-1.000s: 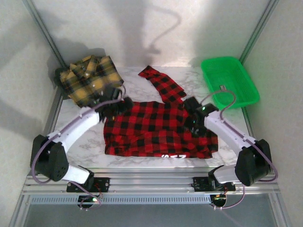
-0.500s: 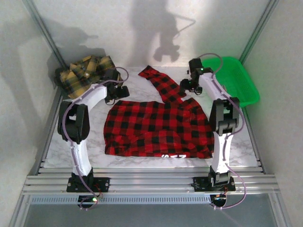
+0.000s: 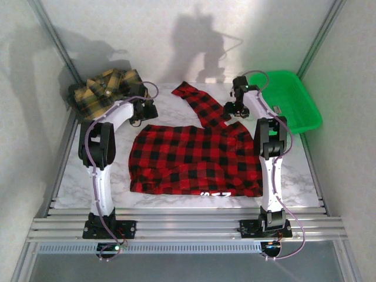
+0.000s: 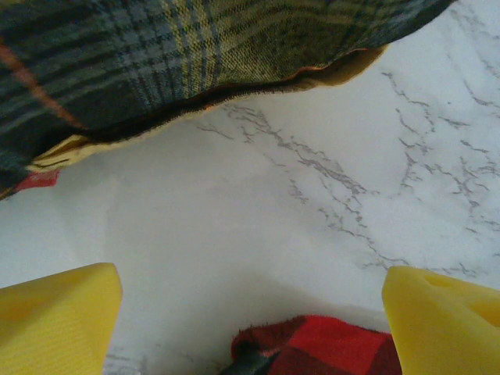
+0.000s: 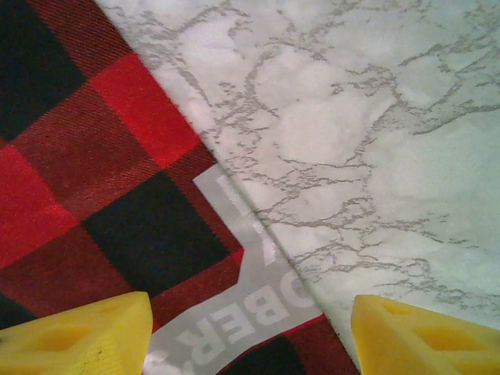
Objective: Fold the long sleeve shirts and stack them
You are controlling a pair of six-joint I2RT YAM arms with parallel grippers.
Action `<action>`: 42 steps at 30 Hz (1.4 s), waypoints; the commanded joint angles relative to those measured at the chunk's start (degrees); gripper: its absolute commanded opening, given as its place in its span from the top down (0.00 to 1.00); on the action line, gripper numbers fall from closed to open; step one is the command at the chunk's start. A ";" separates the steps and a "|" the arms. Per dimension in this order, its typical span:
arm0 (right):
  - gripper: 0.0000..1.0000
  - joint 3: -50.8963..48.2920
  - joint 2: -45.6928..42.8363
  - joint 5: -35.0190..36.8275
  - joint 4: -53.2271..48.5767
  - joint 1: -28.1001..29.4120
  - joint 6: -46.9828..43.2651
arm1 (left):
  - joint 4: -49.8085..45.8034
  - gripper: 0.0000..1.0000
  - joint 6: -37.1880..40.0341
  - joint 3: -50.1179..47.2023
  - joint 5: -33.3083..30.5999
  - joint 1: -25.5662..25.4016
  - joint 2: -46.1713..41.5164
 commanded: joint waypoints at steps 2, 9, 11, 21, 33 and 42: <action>0.32 2.13 1.76 -1.23 -2.61 -0.24 0.50 | -3.33 0.19 3.12 3.16 1.02 0.29 2.21; 0.32 3.02 2.54 -1.26 -2.85 -0.36 1.39 | -4.98 0.25 5.44 -0.11 3.80 0.61 0.88; 0.32 4.06 3.31 -1.11 -3.47 -0.41 1.39 | -5.26 0.28 5.66 -1.00 3.65 0.97 0.99; 0.31 8.39 6.40 -3.23 -4.71 -0.46 1.41 | -4.62 0.50 5.93 -0.74 7.19 1.15 2.62; 0.41 10.76 9.32 -4.62 -6.65 0.14 1.56 | -5.54 0.95 7.07 -0.38 9.40 1.24 2.76; 0.61 13.64 11.05 -0.25 -9.39 1.96 0.71 | -4.98 1.00 6.55 -2.16 9.58 1.33 0.92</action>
